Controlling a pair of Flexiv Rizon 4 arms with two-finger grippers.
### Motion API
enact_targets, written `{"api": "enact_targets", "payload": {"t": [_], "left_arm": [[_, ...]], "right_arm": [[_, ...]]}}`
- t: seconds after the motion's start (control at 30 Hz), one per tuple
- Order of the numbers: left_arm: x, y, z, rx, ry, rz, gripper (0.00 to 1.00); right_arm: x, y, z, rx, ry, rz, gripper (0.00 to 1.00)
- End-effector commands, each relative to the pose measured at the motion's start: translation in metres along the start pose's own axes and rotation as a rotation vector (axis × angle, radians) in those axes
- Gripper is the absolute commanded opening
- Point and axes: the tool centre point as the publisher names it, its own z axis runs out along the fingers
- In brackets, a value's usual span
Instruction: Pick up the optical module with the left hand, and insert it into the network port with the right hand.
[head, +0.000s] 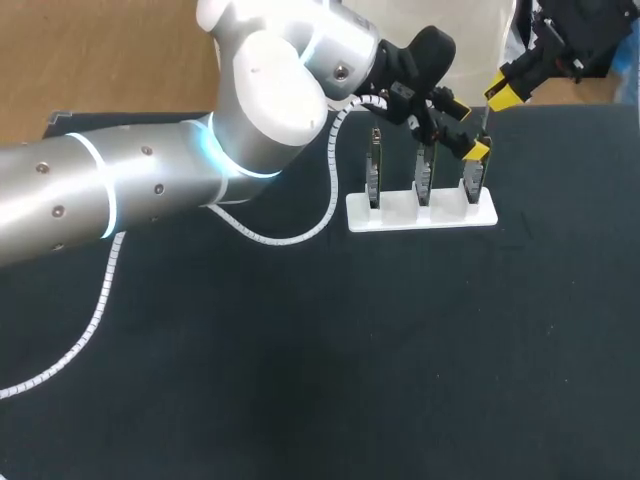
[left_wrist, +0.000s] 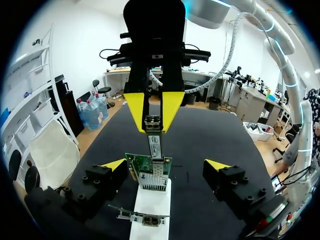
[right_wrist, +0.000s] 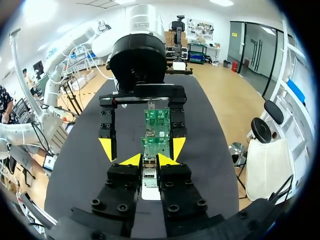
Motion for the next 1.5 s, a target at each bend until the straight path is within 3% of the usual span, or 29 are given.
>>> {"api": "enact_targets", "payload": {"t": [0.03, 0.6, 0.97, 1.5], "left_arm": [[-0.001, 0.0009, 0.0007, 0.001, 0.005, -0.001, 1.0], [-0.001, 0.0009, 0.0007, 0.001, 0.005, -0.001, 1.0], [-0.001, 0.0009, 0.0007, 0.001, 0.005, -0.001, 1.0], [-0.001, 0.0009, 0.0007, 0.001, 0.005, -0.001, 1.0]], "right_arm": [[0.0, 0.0027, 0.0011, 0.007, 0.004, -0.002, 0.0], [0.0038, 0.0069, 0.0052, 0.024, 0.012, 0.011, 0.0], [-0.005, 0.0097, -0.0024, 0.058, -0.002, -0.013, 0.0], [-0.0038, 0.0093, 0.0004, 0.067, 0.038, -0.007, 0.0]]}}
